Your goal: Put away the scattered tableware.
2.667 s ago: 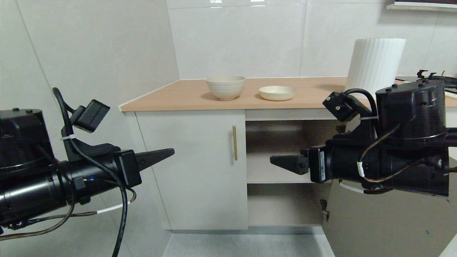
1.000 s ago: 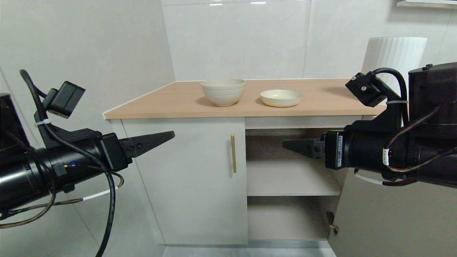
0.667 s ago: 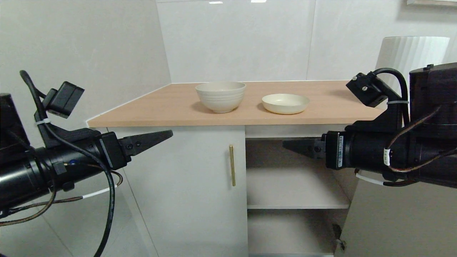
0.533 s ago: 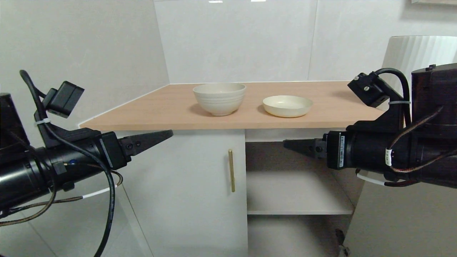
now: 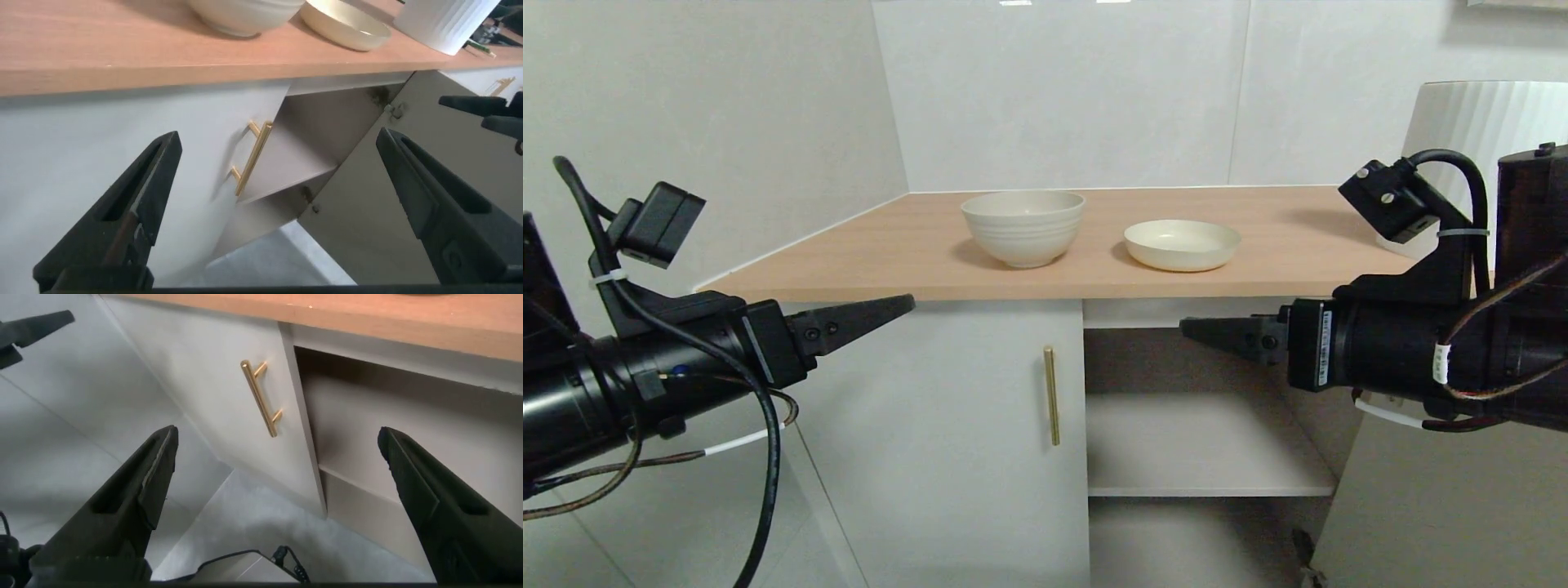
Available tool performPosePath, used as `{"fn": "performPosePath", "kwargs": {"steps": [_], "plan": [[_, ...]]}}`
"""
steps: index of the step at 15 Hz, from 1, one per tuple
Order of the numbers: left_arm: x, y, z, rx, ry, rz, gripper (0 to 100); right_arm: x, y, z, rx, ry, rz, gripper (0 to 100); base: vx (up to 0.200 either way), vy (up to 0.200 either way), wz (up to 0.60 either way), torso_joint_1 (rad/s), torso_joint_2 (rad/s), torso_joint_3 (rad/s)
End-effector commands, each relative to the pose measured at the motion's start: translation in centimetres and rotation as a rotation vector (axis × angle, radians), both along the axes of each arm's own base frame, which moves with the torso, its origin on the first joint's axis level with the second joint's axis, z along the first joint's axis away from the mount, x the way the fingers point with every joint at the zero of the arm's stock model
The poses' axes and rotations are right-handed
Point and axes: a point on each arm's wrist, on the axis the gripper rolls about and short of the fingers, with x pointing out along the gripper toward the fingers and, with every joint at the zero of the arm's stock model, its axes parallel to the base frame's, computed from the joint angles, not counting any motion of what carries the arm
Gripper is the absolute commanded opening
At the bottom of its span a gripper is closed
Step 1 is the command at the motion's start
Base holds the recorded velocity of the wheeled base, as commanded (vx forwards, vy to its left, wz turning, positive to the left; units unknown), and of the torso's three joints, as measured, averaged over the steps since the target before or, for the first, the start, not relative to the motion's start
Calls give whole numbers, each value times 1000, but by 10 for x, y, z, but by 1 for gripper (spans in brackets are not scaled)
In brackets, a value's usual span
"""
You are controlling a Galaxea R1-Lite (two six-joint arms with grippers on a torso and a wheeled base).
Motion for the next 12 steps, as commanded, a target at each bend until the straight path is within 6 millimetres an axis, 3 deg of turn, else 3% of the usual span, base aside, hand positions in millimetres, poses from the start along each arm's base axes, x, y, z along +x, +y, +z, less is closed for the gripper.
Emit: {"fn": "performPosePath", "kwargs": {"steps": [1,5,12], "plan": [[1,0,-1,1,5,1,100,1,1,0,-1,-1,1,100,0,0,0,0,0,0],[3,-1,-4,4,16,-1,100,3,2,-2,-8,4,-3,100,0,0,0,50,-231,-242],[14,-4,-13,15,52,-5,100,5,3,-5,-14,11,-5,100,0,0,0,178,-500,-290]]}}
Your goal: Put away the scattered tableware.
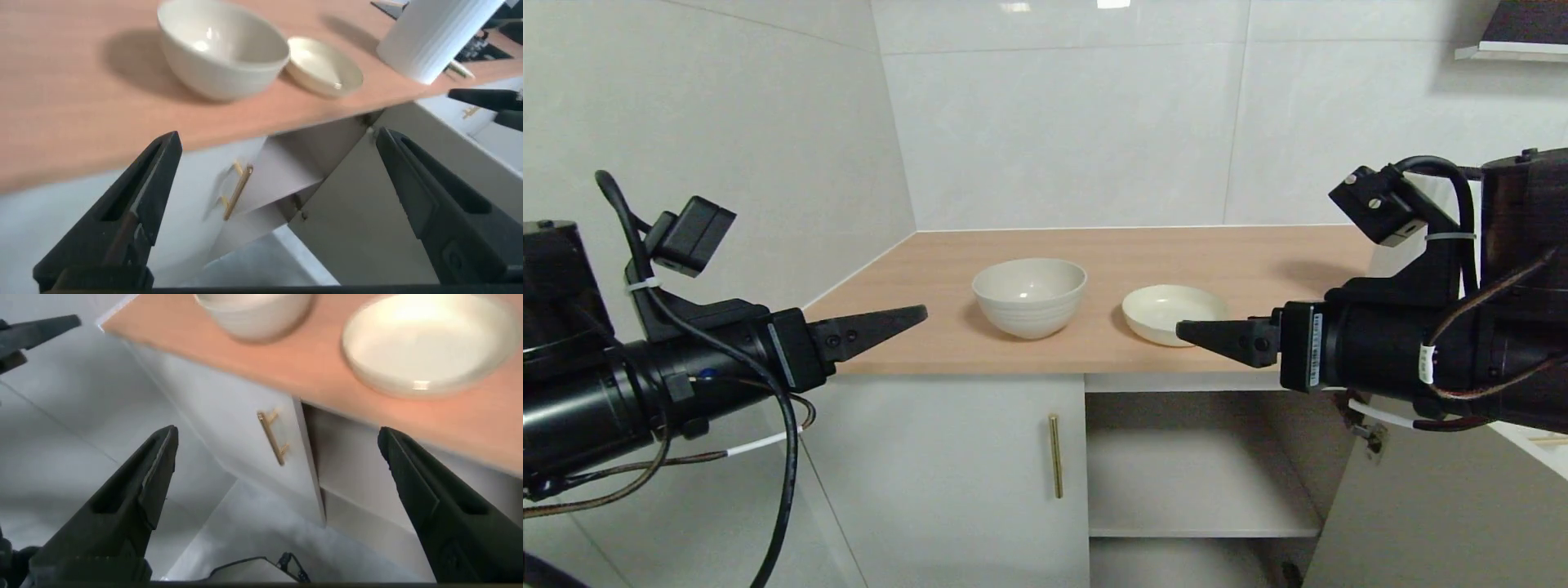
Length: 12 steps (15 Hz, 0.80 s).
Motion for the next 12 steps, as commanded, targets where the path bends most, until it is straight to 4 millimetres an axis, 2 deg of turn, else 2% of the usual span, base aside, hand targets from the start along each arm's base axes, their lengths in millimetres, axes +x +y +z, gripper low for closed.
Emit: {"fn": "performPosePath", "kwargs": {"steps": [1,3,4,6,8,9,12], "plan": [[7,-2,-6,5,23,-1,100,2,0,-2,-4,6,-5,100,0,0,0,188,-466,-290],[12,-4,-2,1,19,-3,100,6,-2,-3,-7,7,-17,100,0,0,0,195,-481,-288],[24,-7,1,1,15,3,100,12,-2,-5,-14,6,-28,100,0,0,0,188,-447,-266],[42,-11,8,-1,1,10,100,31,0,-13,-42,-16,-61,100,0,0,0,85,-202,-114],[53,-14,17,9,35,19,100,54,3,-11,-63,-14,-156,100,0,0,0,18,-38,-21],[56,-15,14,23,98,12,100,63,3,-11,-82,15,-197,100,0,0,0,0,0,0],[66,-40,-12,74,391,-22,100,96,5,-13,-78,218,-340,100,0,0,0,0,0,0]]}}
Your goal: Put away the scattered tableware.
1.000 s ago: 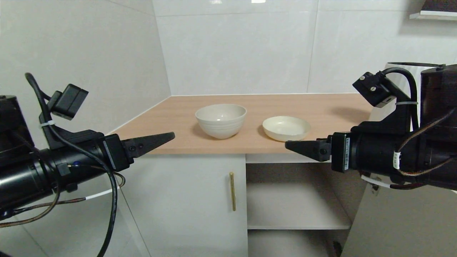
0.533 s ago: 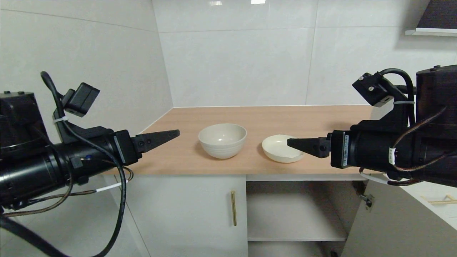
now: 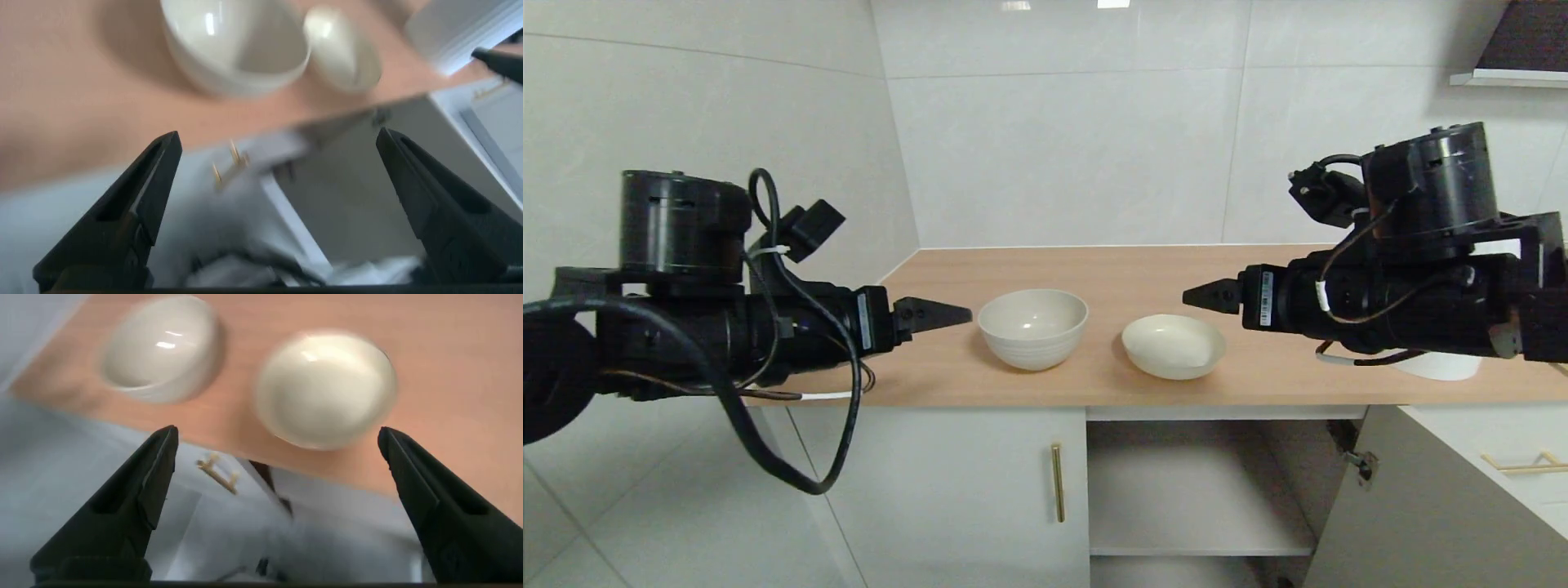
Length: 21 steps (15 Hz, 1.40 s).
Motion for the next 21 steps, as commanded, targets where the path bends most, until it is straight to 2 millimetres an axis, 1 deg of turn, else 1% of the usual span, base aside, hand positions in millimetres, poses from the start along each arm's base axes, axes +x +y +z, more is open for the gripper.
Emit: {"fn": "performPosePath", "kwargs": {"steps": [1,2,4,6,7,10,12,21], "plan": [[22,-21,-15,-9,118,29,100,42,7,-12,3,119,-165,100,0,0,0,0,0,0],[31,-25,-14,-41,143,102,100,48,9,-15,1,121,-216,100,0,0,0,0,0,0],[48,-35,-18,-76,176,209,100,52,9,-21,-7,128,-233,100,0,0,0,0,0,0],[48,-35,-18,-76,176,209,100,52,9,-21,-7,128,-233,100,0,0,0,0,0,0],[70,-44,-32,-36,182,335,100,58,7,-23,6,110,-250,100,0,0,0,0,0,0],[83,-48,-43,-25,196,362,100,59,7,-24,4,112,-251,100,0,0,0,0,0,0],[91,-51,-46,-43,205,376,100,59,7,-25,3,115,-252,100,0,0,0,0,0,0],[100,-54,-58,-36,215,376,100,58,6,-26,0,119,-251,100,0,0,0,0,0,0]]}}
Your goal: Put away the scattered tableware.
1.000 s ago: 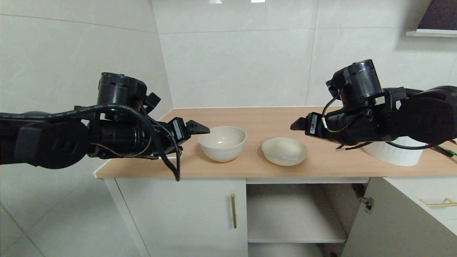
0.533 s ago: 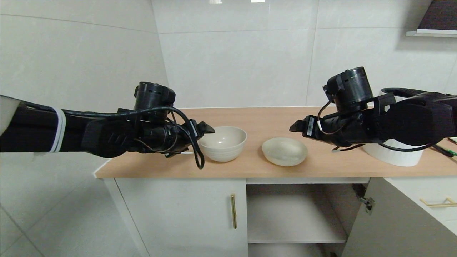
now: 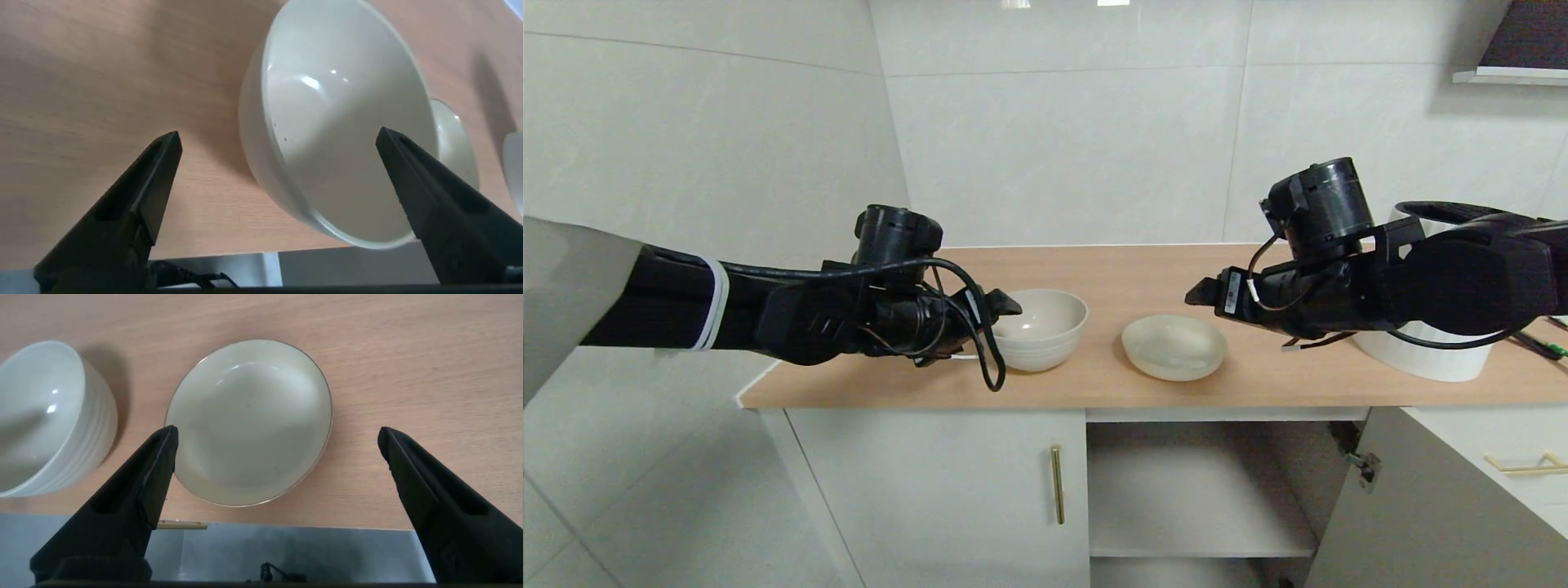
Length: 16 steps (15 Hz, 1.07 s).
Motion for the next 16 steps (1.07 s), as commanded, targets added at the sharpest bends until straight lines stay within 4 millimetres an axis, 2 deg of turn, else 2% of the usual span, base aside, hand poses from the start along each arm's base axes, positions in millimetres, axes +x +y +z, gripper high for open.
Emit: {"fn": "performPosePath", "kwargs": {"steps": [1,11,16], "plan": [[1,0,-4,4,10,1,0,-1,0,1,1,-2,1,100,0,0,0,0,0,0],[-2,1,2,-2,-2,0,0,1,0,-3,-12,11,2,100,0,0,0,0,0,0],[-7,3,10,-9,-19,0,0,33,-4,-48,-147,116,-81,100,0,0,0,0,0,0]]}}
